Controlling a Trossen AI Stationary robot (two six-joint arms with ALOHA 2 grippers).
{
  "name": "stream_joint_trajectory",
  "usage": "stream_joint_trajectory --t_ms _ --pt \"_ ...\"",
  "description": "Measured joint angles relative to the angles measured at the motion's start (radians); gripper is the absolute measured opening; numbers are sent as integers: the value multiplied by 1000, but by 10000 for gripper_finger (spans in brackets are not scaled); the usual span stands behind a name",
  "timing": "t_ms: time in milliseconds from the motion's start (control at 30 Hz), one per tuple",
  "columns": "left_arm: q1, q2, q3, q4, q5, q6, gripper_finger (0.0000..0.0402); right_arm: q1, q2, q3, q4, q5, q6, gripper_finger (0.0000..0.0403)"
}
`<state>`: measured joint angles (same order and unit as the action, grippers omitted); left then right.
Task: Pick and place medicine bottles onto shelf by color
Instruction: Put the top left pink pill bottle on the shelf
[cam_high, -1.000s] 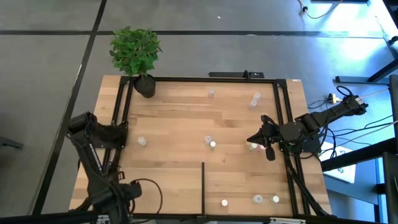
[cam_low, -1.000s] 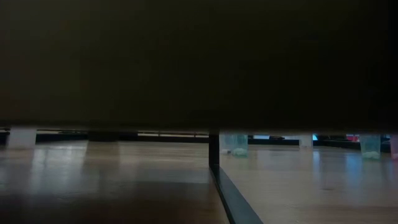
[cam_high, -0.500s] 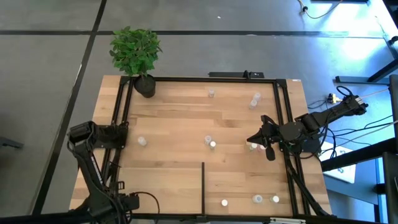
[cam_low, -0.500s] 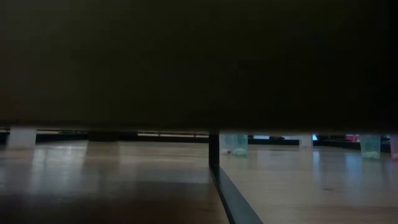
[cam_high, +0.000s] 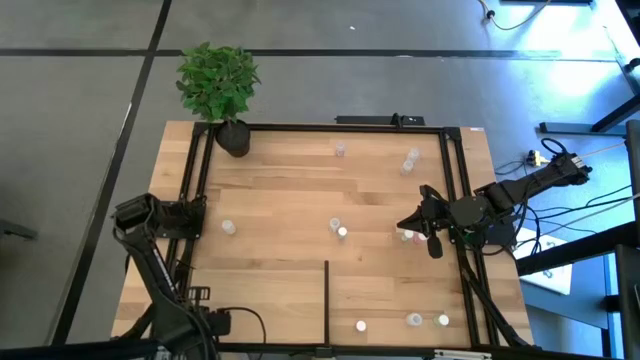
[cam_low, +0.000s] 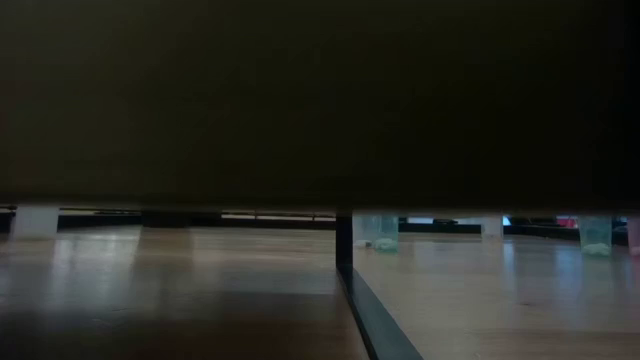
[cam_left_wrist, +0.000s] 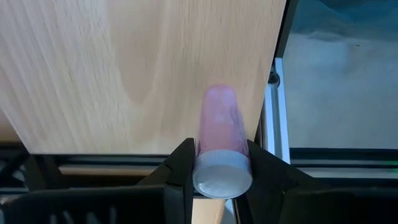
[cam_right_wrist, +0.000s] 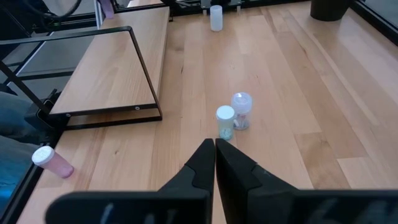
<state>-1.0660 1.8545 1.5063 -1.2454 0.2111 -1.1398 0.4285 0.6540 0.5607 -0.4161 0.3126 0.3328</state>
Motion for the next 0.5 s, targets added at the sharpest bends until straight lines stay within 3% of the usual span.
stream_joint_trajectory --t_ms 500 --pt "6 26 -1 23 14 25 91 0 0 0 0 0 0 16"
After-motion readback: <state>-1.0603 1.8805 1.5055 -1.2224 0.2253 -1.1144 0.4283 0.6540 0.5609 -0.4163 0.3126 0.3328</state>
